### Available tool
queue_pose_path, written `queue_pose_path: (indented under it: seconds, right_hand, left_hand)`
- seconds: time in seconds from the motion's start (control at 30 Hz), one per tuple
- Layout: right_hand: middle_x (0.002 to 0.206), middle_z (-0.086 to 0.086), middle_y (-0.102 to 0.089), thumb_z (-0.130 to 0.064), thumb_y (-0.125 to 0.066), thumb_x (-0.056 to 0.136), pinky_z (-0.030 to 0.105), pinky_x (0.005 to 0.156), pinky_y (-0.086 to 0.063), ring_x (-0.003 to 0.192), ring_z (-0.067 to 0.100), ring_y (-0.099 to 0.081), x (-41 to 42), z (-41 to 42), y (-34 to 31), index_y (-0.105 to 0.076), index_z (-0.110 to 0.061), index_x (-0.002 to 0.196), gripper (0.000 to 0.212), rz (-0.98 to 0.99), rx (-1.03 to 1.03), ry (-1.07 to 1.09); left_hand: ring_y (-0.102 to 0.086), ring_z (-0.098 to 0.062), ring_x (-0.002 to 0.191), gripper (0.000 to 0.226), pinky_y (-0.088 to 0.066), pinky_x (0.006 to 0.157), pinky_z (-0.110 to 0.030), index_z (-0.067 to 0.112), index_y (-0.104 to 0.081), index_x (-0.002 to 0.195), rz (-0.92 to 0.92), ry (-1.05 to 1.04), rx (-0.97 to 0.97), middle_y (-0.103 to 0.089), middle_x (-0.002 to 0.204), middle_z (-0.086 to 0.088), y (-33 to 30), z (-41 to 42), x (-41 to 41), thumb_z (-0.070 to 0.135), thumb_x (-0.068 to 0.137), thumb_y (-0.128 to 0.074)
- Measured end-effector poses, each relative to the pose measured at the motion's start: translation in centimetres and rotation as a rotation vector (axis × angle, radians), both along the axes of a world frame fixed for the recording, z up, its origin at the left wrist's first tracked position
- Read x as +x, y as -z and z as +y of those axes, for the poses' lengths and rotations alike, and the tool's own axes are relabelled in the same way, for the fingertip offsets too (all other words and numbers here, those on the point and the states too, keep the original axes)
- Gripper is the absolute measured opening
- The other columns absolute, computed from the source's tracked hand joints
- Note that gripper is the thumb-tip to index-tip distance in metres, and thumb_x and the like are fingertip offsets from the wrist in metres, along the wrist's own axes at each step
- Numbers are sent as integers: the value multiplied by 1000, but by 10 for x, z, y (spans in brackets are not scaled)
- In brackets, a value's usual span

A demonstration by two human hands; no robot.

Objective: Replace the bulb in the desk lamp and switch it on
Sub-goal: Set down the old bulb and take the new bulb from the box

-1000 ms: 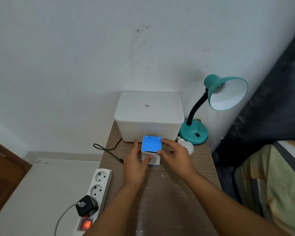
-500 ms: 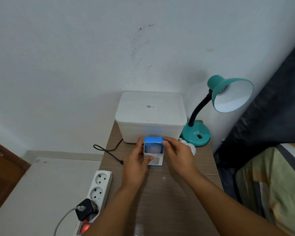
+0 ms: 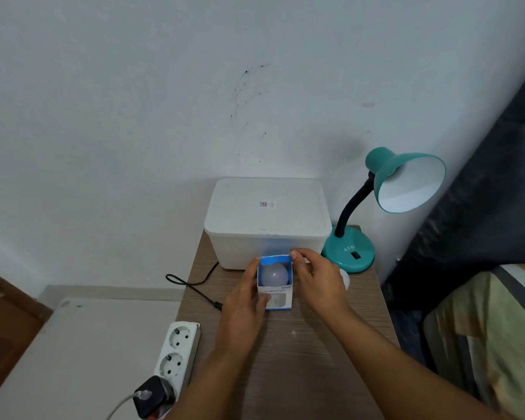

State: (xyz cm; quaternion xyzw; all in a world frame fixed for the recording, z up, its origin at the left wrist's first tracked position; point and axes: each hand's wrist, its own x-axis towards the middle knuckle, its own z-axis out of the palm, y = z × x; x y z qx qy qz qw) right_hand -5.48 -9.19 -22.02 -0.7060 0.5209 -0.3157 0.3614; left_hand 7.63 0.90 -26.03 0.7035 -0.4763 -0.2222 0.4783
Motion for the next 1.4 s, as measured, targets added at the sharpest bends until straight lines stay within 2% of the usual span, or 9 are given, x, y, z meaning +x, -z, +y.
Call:
queue_pose_path:
  seconds: [0.13,0.2,0.4,0.53,0.7,0.83,0.93,1.27,1.4]
  right_hand:
    - [95,-10,-72,-56,-54,92,32,76,-55,88,7,-67,-2,3,-1,-53,-36,122,35,-29,65,-29]
    - [99,-11,-70,-56,-61,87,33,77,-57,89,4,-67,-3,6,2,-46,-39,114,35,-34,84,-68]
    - [115,-12,-58,-51,-74,78,29,80,-56,94,5,-60,0,8,12,-56,-38,119,46,38,3,-138]
    - [124,-7,-51,-52,-76,76,31,92,-52,109,13,-57,4,0,12,-56,-29,133,65,153,42,-182]
    - [126,-1,-50,-62,-74,70,32,90,-50,109,17,-56,13,-10,9,-59,-25,131,73,339,90,-201]
    - [114,0,-58,-70,-72,57,39,82,-56,95,18,-61,21,-15,6,-71,-27,107,66,400,106,-187]
    - [110,0,-59,-64,-75,59,40,80,-58,91,18,-62,25,-17,3,-73,-22,98,58,418,124,-173]
    - [119,-3,-57,-60,-70,74,37,85,-54,105,18,-56,18,-10,8,-68,-24,110,50,356,69,-123]
    - [107,-4,-61,-75,-63,54,40,79,-57,95,18,-60,22,-9,0,-71,-25,98,67,412,136,-180]
  left_hand:
    - [-66,-5,110,84,-60,88,-35,69,-18,142,26,25,8,-62,133,9,0,-1,5,16,95,-64]
    - [-67,-4,107,85,-60,85,-29,63,-14,146,9,49,33,-63,131,10,-5,-3,8,20,95,-66]
    - [-69,-6,95,105,-61,80,-30,63,-4,148,-88,99,87,-63,118,14,-11,-10,19,13,86,-74]
    - [-69,-2,86,107,-54,72,-11,60,-2,149,-119,114,131,-69,107,10,-14,-14,23,15,84,-74]
    - [-70,-5,88,109,-60,81,-27,60,-1,149,-114,133,129,-72,104,8,-10,-18,27,16,81,-74]
    - [-70,-4,84,110,-57,76,-19,59,-2,150,-131,142,121,-73,102,9,-10,-19,28,14,80,-73]
    - [-71,-6,84,110,-60,77,-26,60,-1,149,-131,134,130,-72,102,7,-9,-21,28,14,81,-74]
    - [-71,-9,91,115,-61,82,-32,69,8,140,-168,128,144,-68,121,5,-11,-21,25,18,82,-78]
    - [-70,-5,94,113,-60,85,-30,62,4,147,-164,147,143,-68,121,5,-12,-21,27,16,82,-77]
